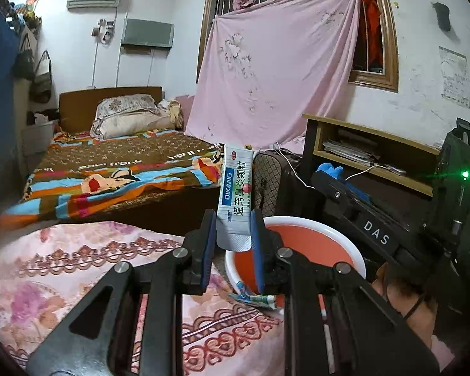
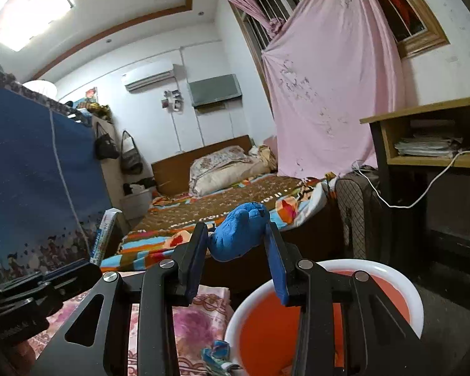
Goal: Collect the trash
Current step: 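Lift both held items and carry them over the orange bucket, then open both tools to drop the tube and blue piece into the bucket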
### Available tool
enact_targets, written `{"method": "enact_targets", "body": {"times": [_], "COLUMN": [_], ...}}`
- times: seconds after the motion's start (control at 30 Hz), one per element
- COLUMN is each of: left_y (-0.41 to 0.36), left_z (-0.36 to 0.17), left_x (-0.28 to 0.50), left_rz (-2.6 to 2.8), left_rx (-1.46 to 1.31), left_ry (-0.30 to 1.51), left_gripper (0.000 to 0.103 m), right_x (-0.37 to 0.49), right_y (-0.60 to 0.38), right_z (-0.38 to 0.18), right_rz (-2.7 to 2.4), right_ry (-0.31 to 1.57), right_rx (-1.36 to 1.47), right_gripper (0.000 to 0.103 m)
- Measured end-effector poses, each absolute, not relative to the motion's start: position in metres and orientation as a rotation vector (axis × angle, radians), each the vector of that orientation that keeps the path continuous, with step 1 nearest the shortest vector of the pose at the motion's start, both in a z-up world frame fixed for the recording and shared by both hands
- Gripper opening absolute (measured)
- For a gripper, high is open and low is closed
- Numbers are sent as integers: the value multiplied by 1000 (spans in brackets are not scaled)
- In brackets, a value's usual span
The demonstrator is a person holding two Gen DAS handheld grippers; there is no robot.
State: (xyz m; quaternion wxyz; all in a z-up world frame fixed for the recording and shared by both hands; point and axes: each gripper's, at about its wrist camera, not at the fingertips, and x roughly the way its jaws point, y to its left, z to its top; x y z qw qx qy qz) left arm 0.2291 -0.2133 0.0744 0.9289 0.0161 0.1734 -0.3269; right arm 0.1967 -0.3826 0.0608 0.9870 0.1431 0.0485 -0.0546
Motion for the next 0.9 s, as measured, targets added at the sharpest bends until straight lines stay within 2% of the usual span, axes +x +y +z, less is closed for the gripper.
{"method": "enact_targets", "body": {"times": [0.9], "left_y": [-272], "left_z": [48], "left_x": [270], "left_rz": [-752], "left_rx": [51], "left_ry": [525], "left_gripper": [6], "right_x": [219], "right_y": [-414], "right_z": [36], "right_rz": [-187], "right_ry": [225], "right_rx": [407], "right_gripper": [37]}}
